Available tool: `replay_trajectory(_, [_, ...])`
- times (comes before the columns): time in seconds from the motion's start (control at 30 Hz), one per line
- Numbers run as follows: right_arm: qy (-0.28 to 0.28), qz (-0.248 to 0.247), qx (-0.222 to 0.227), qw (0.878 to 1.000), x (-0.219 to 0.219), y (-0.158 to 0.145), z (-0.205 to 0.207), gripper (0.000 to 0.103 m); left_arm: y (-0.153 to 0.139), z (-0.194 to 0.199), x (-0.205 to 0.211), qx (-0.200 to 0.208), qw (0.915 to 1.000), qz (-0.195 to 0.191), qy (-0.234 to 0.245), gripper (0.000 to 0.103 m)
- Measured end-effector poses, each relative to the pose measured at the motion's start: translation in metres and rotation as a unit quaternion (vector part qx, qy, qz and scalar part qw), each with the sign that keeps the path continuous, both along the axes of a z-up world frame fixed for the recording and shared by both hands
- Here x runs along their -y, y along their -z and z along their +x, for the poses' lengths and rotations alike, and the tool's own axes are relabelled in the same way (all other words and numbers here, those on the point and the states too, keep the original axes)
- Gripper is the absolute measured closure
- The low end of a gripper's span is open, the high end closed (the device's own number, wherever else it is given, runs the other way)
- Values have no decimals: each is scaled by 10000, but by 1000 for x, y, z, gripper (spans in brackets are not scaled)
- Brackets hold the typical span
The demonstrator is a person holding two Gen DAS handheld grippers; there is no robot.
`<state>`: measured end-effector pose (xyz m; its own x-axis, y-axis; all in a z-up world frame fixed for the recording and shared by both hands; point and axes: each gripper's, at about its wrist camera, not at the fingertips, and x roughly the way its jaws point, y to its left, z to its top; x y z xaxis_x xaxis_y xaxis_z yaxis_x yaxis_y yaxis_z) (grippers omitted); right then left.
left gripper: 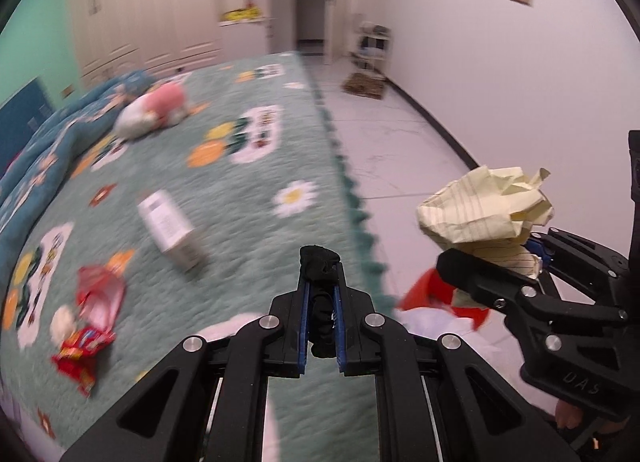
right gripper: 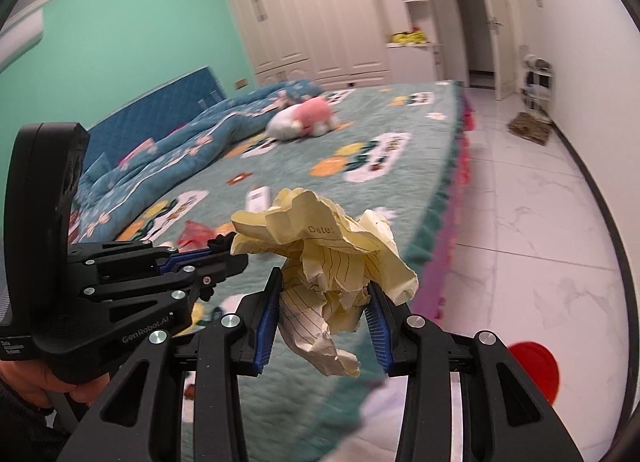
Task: Collect trash
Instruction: 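Carry the paper and hair tie with both tools to the orange bucket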
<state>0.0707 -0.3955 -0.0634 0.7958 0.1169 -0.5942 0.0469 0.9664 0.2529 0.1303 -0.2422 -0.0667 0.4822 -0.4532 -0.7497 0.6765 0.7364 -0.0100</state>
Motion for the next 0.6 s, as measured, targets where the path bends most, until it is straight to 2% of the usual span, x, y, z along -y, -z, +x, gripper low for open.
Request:
replay_trajectory(0.1, [412,35,2,9991,34,3,-21,63,4,-10,46,10,9986,37,526,91])
replay_trajectory(0.27, [1142,69,-140,9933,95,18,-54,63,17,-20,107,-160,9936,59,1119,91])
replay_trajectory(0.47, [1936,132,-566,9794,168,55,-85,63,45,-31,177,-352,9840,233,1729,91])
replay_trajectory(0.6, [2259,244,-829,9703,206,85,-94,63,65,-32,208,-515,9796,340,1914,91])
